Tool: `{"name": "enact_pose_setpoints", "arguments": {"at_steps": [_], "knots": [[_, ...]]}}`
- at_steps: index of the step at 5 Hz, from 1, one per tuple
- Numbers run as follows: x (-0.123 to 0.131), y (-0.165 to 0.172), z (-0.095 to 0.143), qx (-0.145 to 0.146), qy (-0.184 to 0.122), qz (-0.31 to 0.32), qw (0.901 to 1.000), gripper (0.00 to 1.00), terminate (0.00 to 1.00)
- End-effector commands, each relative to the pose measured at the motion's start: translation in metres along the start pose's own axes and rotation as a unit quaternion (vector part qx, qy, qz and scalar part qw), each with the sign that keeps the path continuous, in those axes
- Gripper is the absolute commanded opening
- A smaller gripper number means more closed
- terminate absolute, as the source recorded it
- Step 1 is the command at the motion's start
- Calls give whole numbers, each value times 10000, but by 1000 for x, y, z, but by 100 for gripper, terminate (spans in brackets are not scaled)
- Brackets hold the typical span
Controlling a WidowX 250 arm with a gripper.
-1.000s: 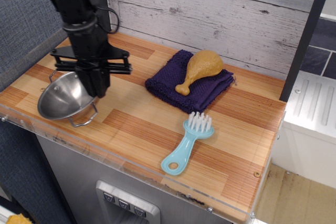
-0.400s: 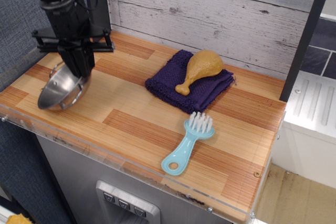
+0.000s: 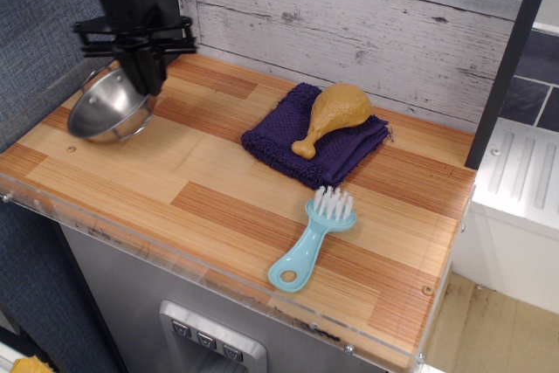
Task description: Put the pot to the left of the cloth.
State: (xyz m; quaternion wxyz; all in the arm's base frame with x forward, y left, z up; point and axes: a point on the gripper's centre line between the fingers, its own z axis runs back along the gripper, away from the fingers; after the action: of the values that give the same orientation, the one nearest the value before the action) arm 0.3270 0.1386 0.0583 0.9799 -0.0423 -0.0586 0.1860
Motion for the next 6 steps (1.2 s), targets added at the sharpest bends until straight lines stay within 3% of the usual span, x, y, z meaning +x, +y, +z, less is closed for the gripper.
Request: {"name": "enact_pose_setpoints", "arguments": {"at_steps": [1, 2, 3, 5, 6], "knots": [[25, -42, -5, -159, -133, -345, 9992, 0, 0], [28, -47, -7, -131, -158, -278, 9994, 0, 0], [31, -36, -6, -193, -140, 94, 9997, 100, 0], [30, -32, 32, -43, -452, -136, 9989, 100, 0], [11, -39, 50, -70, -503, -331, 9982, 100, 0]]}}
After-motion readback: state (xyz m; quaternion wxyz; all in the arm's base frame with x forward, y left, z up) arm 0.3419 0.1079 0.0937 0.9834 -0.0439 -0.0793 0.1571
